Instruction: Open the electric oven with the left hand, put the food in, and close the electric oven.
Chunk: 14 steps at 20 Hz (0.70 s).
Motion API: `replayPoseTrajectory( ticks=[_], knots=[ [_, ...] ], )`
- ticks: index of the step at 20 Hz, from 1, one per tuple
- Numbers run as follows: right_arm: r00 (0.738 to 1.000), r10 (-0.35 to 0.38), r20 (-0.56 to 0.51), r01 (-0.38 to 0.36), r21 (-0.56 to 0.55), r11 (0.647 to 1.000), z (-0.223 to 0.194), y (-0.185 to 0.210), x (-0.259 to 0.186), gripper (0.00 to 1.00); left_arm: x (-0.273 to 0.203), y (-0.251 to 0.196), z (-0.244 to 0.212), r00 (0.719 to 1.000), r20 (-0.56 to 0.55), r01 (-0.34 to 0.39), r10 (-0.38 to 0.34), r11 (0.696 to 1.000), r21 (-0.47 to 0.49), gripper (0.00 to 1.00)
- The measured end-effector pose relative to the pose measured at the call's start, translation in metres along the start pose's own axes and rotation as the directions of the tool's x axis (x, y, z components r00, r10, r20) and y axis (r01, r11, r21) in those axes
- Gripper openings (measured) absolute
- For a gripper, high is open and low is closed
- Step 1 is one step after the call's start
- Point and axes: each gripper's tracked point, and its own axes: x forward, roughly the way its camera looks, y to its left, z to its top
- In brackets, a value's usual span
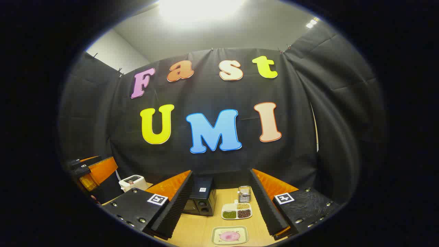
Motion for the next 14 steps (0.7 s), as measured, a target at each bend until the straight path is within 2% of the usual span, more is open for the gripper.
replayPoseTrajectory(
  ticks=[2, 6, 7, 8, 9, 12, 13, 14],
  knots=[
    [1.0, -0.014, -0.007, 0.014, 0.013, 1.0, 0.002, 0.006, 0.0, 0.97, 0.003, 0.009, 0.002, 1.0, -0.003, 0.008, -0.008, 1.0, -0.01, 0.95],
    [0.999, -0.04, 0.01, 0.04, 0.019, 0.999, 0.008, 0.013, 0.001, 0.97, 0.011, 0.016, 0.007, 0.999, 0.003, 0.041, -0.041, 0.999, -0.004, 0.92],
    [0.999, -0.046, 0.013, 0.046, 0.021, 0.999, 0.008, 0.014, 0.002, 0.97, 0.013, 0.018, 0.008, 0.999, 0.005, 0.05, -0.05, 0.999, 0.002, 0.98],
    [0.999, -0.052, 0.011, 0.051, 0.024, 0.998, 0.008, 0.016, 0.003, 0.97, 0.015, 0.02, 0.007, 0.998, -0.001, 0.058, -0.058, 0.998, 0.005, 0.92],
    [0.998, -0.056, 0.009, 0.056, 0.028, 0.998, 0.008, 0.017, 0.003, 0.97, 0.015, 0.021, 0.005, 0.998, -0.007, 0.063, -0.063, 0.998, 0.003, 0.98],
    [0.998, -0.057, 0.012, 0.056, 0.028, 0.998, 0.009, 0.022, 0.003, 0.97, 0.019, 0.025, 0.004, 0.998, -0.015, 0.065, -0.065, 0.998, -0.013, 0.98],
    [0.998, -0.06, 0.011, 0.06, 0.024, 0.998, 0.009, 0.022, 0.003, 0.97, 0.022, 0.026, -0.001, 0.997, -0.022, 0.068, -0.068, 0.998, -0.018, 0.92],
    [0.998, -0.06, 0.01, 0.06, 0.023, 0.998, 0.01, 0.023, 0.004, 0.97, 0.023, 0.026, -0.002, 0.997, -0.027, 0.071, -0.071, 0.997, -0.019, 0.95]
  ],
)
